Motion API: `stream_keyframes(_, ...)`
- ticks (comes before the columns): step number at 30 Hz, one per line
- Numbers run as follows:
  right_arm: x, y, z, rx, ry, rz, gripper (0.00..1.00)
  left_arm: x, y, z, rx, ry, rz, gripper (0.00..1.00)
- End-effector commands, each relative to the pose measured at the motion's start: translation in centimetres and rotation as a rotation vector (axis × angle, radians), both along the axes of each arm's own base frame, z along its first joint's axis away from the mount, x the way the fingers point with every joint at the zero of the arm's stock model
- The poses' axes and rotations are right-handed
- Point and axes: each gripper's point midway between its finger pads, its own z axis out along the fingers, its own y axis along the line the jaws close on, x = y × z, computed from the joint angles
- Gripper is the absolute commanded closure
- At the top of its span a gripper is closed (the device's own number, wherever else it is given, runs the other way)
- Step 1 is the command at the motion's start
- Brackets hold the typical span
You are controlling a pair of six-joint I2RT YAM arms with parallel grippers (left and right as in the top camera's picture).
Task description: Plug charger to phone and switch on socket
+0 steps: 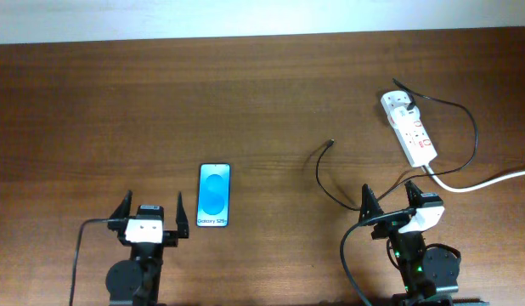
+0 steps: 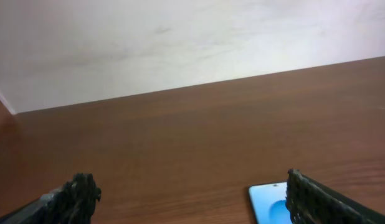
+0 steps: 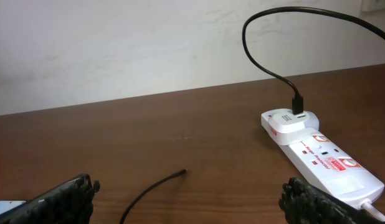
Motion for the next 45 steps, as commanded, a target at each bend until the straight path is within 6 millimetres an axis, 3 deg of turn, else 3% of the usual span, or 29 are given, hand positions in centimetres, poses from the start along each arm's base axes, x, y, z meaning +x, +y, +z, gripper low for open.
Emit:
stream_keyframes(1,0.0,-0.2,-0.3,-0.007,0.003,-0.012,0.02,-0.4,-1.4,0.7,-0.086,0.011,-0.078,0.01)
stream_keyframes(6,0.0,-0.2,-0.3,-0.007,0.003,-0.012,0.02,-1.5,-1.4,2.0,-0.112,0.089,-0.072,0.01)
stream_keyframes(14,0.0,-0.2,-0.3,-0.007,0.003,-0.012,0.02,-3.0,-2.1,8.3,-0.162,0.097,-0.112,0.01)
stream_keyframes(19,0.0,-0.2,-0.3,-0.007,0.003,-0.012,0.02,-3.2,-3.1,11.7,-0.218,0.151,-0.157,0.01)
stream_keyframes(25,0.0,-0.2,-0.3,-0.007,0.003,-0.012,0.02,-2.3,-4.0,13.9,-0.25,0.244,-0.198,0.01)
stream_keyframes(30,0.0,-0.2,-0.3,-0.007,0.003,-0.012,0.02,-0.9,-4.1,14.7,-0.257,0.338,-0.187,0.01)
stream_keyframes(39,0.0,-0.2,-0.3,-0.007,0.003,-0.012,0.02,0.4,-4.1,13.0,-0.274,0.595,-0.153,0.01)
stream_keyframes(45,0.0,-0.2,-0.3,-0.007,0.003,-0.012,0.01,0.7,-5.4,12.7,-0.305,0.64,-0.221,0.01)
